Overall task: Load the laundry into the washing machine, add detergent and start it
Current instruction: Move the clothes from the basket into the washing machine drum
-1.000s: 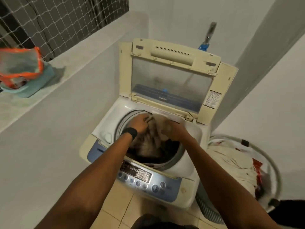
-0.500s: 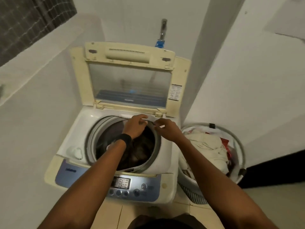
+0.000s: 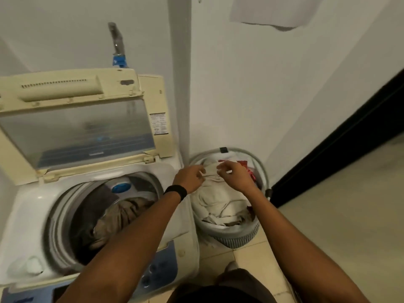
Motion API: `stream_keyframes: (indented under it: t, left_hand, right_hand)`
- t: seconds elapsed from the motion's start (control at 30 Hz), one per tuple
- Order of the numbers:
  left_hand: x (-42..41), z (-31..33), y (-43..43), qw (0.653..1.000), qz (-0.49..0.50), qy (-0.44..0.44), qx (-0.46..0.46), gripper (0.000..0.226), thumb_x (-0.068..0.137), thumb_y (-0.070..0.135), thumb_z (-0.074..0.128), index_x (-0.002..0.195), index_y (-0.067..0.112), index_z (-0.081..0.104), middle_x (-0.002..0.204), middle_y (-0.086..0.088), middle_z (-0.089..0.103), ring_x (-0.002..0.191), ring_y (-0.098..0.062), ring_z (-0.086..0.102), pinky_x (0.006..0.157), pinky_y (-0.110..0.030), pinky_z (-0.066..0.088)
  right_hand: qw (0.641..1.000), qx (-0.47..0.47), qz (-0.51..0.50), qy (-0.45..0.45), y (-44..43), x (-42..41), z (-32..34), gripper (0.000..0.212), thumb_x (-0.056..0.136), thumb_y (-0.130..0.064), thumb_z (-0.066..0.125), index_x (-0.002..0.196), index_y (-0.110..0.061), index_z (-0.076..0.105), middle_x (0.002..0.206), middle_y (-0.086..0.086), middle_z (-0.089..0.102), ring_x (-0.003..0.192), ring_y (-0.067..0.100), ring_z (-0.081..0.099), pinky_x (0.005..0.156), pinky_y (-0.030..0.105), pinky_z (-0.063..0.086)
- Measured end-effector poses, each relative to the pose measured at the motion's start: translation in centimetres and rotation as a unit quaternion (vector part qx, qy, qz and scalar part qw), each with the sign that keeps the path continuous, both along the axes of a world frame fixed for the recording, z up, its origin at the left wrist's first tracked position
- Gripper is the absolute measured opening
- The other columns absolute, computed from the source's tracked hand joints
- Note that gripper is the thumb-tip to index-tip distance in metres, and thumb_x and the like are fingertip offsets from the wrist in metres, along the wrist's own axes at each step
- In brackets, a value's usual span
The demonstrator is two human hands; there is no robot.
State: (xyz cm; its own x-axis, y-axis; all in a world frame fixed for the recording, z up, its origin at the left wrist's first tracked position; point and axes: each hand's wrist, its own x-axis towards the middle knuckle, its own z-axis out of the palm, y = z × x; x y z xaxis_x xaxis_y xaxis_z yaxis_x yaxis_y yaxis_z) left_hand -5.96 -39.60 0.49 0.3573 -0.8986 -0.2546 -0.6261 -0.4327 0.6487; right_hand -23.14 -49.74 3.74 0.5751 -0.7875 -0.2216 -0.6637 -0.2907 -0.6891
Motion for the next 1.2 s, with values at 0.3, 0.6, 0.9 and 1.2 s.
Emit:
stream_keyframes:
  t: [0.3, 0.6, 0.9, 1.2]
  left_hand:
    - [-3.5, -6.6, -1.2, 0.852, -0.275, -0.347, 0.28, 0.032, 0.101, 0.026, 0.057, 0.132, 0.023, 0.062, 0.141, -0.004, 0.058, 0.137, -0.03, 0.046, 0.122, -0.054, 0.021]
    - [-1.7, -4.8, -4.2, 0.913, -0.259, -0.249, 0.193, 0.025, 0.103, 0.015, 0.05, 0.122, 0.01, 0.065, 0.129, -0.01, 0.064, 0.119, -0.03, 0.062, 0.097, -0.037, 0.049]
    - [-1.6, -6.8, -2.3, 0.899, -0.214, -0.321, 0.205, 0.026, 0.104, 0.016, 0.046, 0.12, 0.015, 0.067, 0.126, -0.006, 0.067, 0.12, -0.027, 0.062, 0.107, -0.044, 0.043]
    - [-1.1, -3.3, -3.9, 0.992, -0.102, 0.068, 0.017, 0.01, 0.098, 0.022, 0.061, 0.09, 0.025, 0.058, 0.071, 0.004, 0.054, 0.074, -0.022, 0.054, 0.061, -0.026, 0.037]
  right_hand:
    - [0.997, 0.018, -0.069, 0.01, -1.6, -7.0, -1.5, 0.015, 0.095, -0.023, 0.067, 0.109, -0.021, 0.073, 0.111, -0.008, 0.072, 0.1, 0.01, 0.065, 0.092, 0.03, 0.051]
    - [0.996, 0.076, -0.037, 0.03, -0.8, -6.5, -3.1, 0.017, 0.093, -0.018, 0.068, 0.11, -0.021, 0.073, 0.099, -0.001, 0.071, 0.095, 0.021, 0.068, 0.093, 0.04, 0.055]
    - [0.993, 0.103, -0.037, 0.052, 0.1, -7.5, -4.4, 0.019, 0.093, -0.023, 0.07, 0.112, -0.024, 0.072, 0.104, 0.007, 0.07, 0.095, 0.023, 0.069, 0.091, 0.039, 0.056]
    - [0.995, 0.099, -0.005, 0.019, 1.4, -5.0, -4.4, 0.051, 0.091, -0.021, 0.074, 0.138, -0.024, 0.055, 0.113, 0.002, 0.064, 0.097, 0.024, 0.067, 0.084, 0.034, 0.058]
